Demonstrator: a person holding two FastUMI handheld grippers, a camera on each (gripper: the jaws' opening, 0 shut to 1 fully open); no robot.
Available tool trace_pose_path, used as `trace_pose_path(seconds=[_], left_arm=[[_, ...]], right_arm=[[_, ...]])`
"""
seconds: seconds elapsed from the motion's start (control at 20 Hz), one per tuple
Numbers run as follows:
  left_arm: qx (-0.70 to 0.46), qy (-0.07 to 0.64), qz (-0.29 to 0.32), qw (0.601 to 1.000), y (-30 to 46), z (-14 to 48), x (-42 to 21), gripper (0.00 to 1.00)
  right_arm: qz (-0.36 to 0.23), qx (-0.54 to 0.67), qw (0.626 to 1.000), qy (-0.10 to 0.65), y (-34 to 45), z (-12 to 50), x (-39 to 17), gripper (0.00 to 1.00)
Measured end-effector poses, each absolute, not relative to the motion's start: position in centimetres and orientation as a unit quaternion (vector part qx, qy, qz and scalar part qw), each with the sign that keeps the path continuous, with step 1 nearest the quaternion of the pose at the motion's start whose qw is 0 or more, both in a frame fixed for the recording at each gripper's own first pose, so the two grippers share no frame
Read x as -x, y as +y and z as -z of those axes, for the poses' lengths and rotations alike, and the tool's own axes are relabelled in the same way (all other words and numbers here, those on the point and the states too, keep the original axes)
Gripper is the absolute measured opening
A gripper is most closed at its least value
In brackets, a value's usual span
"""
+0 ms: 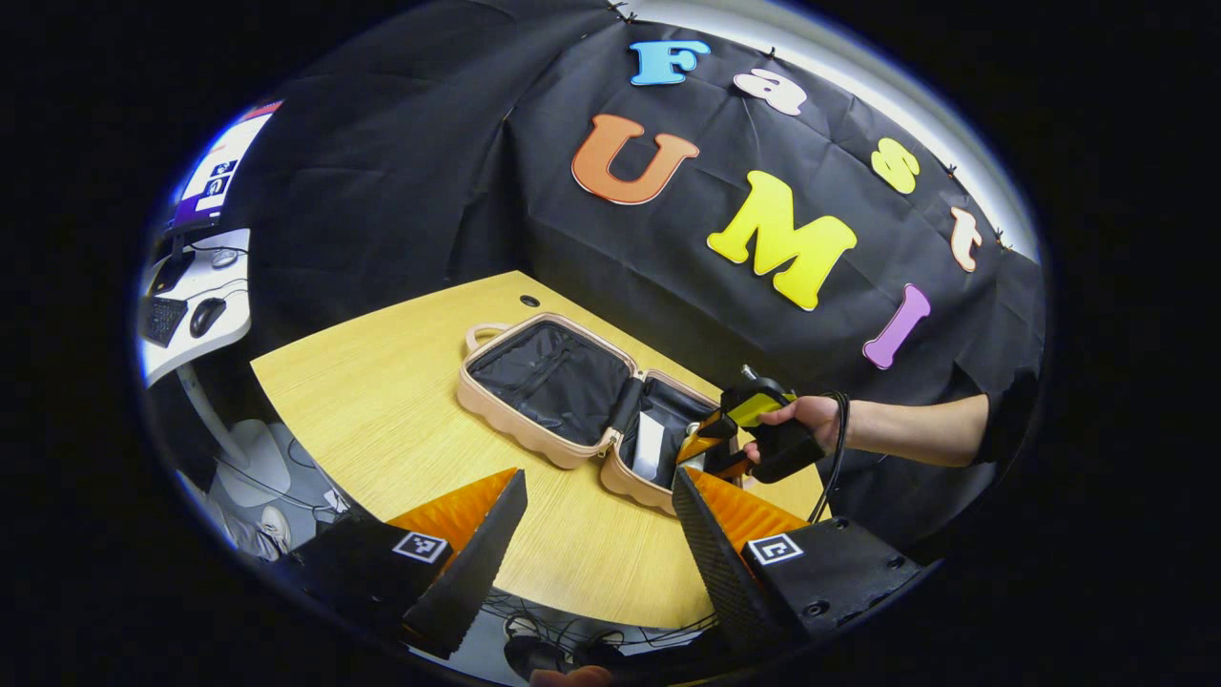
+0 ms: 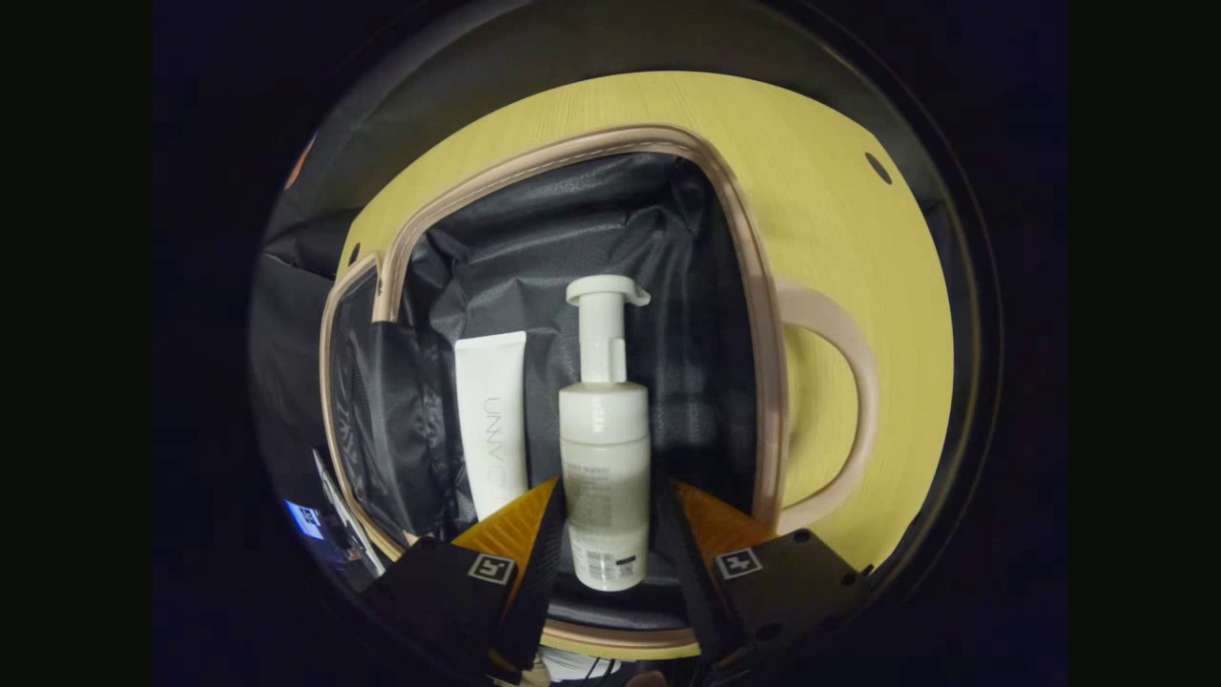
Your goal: First open the suitcase, pack the skin care products into it, and then close the suitcase.
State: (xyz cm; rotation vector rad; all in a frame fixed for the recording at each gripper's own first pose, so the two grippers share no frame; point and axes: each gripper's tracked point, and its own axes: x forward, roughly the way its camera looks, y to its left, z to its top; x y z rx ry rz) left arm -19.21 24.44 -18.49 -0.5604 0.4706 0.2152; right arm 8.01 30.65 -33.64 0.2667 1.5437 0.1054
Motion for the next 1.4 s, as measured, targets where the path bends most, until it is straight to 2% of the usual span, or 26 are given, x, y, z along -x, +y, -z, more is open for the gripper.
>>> trace_pose_path(seconds=[0.1,0.15,0.2,0.3,0.4,0.45,0.55,0.7,1.0,1.2,1.4], left_arm=[[0.271,0.230,-0.102,0.929,25.0,18.5,18.8,0.98],[0.270,0.232,-0.099,0.929,25.3,18.8,18.5,0.98],[0.269,0.232,-0.099,0.929,25.9,19.1,18.1,0.98],[0.280,0.225,-0.097,0.928,27.5,19.7,16.7,0.98],[0.297,0.222,-0.096,0.924,29.8,20.9,15.1,0.98],[0.307,0.219,-0.100,0.921,31.5,21.5,14.3,0.98],[0.339,0.208,-0.102,0.912,34.8,22.6,12.1,0.98],[0.382,0.184,-0.101,0.900,40.0,24.3,8.1,0.98],[0.469,0.210,-0.134,0.847,47.5,31.2,1.1,0.98],[0.530,0.239,-0.124,0.804,48.2,35.0,-1.4,0.96],[0.576,0.222,-0.119,0.778,48.5,36.5,-4.0,0.96]], right_arm=[[-0.059,-0.128,0.715,0.685,30.2,32.0,-7.8,0.60],[-0.067,-0.141,0.722,0.674,30.1,30.8,-7.7,0.55],[-0.078,-0.152,0.730,0.662,30.1,29.5,-7.6,0.60],[-0.122,-0.164,0.752,0.627,29.9,26.4,-7.2,0.60],[-0.171,-0.141,0.787,0.576,28.6,23.3,-6.9,0.55],[-0.201,-0.128,0.805,0.543,28.2,21.5,-6.7,0.60],[-0.259,-0.096,0.839,0.469,27.1,17.5,-6.0,0.60],[-0.317,-0.086,0.859,0.393,25.7,12.0,-3.2,0.60],[-0.326,-0.102,0.870,0.357,22.5,8.7,0.4,0.60],[-0.311,-0.091,0.882,0.343,20.7,7.4,0.2,0.60],[-0.291,-0.105,0.887,0.343,20.1,7.0,-0.5,0.60]])
